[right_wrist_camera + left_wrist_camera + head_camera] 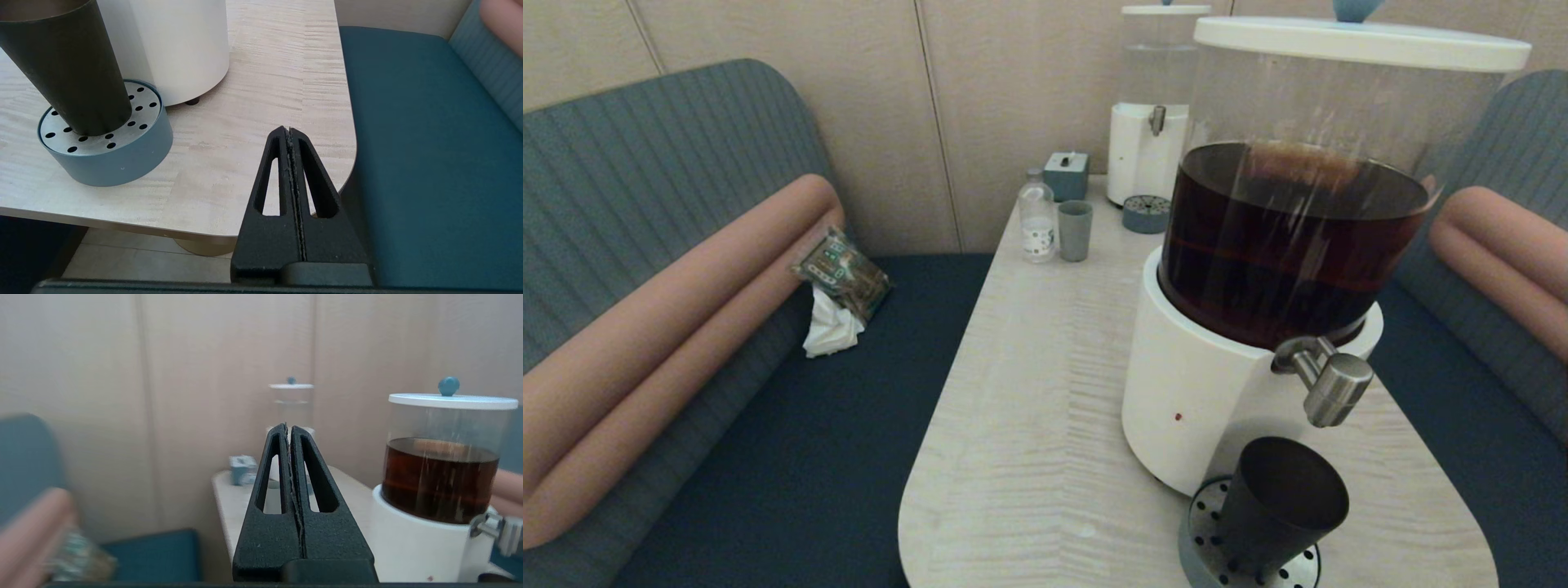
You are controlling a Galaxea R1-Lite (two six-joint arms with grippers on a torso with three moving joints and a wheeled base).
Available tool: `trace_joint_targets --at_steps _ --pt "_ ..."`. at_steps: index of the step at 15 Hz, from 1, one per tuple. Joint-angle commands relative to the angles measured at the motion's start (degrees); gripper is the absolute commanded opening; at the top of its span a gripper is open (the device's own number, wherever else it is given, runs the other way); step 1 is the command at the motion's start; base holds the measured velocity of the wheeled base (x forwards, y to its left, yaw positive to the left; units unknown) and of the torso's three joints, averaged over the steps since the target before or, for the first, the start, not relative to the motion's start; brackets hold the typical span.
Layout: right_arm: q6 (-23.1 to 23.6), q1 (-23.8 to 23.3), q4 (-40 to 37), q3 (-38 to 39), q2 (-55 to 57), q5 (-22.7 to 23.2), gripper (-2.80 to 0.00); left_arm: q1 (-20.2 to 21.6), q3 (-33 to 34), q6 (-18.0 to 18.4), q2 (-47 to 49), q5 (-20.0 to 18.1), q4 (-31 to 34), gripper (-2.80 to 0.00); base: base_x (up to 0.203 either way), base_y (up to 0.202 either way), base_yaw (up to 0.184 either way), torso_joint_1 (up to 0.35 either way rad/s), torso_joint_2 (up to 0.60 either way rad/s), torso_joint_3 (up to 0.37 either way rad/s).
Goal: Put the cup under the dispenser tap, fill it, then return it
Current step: Turn on the faucet
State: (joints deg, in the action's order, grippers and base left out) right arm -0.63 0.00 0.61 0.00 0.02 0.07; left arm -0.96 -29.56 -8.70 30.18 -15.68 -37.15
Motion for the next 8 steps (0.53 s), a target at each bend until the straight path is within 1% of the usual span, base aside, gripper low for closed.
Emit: trace_joint_targets --at_steps 1,3,4,5,7,8 --pt "0.0 0.0 0.0 0.4 -0.3 0.0 -2.80 1.2 -0.3 0.5 -9.4 -0.1 5.1 -2.80 0.000 0.000 0.000 0.000 0.00 0.000" --pt "0.0 0.0 0.0 0.4 -0.3 0.0 -2.80 1.6 -0.5 2.6 -15.7 -0.1 14.3 -2.80 0.000 0.000 0.000 0.000 0.00 0.000" --pt "0.0 0.0 0.0 0.4 -0.3 0.0 -2.80 1.7 -0.4 5.1 -17.5 -0.1 17.5 -2.80 0.000 0.000 0.000 0.000 0.00 0.000" --pt "0.0 0.0 0.0 0.4 -0.3 0.0 -2.80 1.4 0.3 6.7 -19.1 0.1 18.4 -2.80 0.000 0.000 0.000 0.000 0.00 0.000" --pt "0.0 0.0 0.0 0.4 -0.3 0.0 -2.80 1.1 2.5 7.5 -23.1 0.6 20.5 -2.80 0.000 0.000 0.000 0.000 0.00 0.000" --pt "0.0 0.0 0.0 0.4 -0.3 0.0 -2.80 1.0 3.8 7.8 -26.2 0.7 23.1 -2.80 0.000 0.000 0.000 0.000 0.00 0.000"
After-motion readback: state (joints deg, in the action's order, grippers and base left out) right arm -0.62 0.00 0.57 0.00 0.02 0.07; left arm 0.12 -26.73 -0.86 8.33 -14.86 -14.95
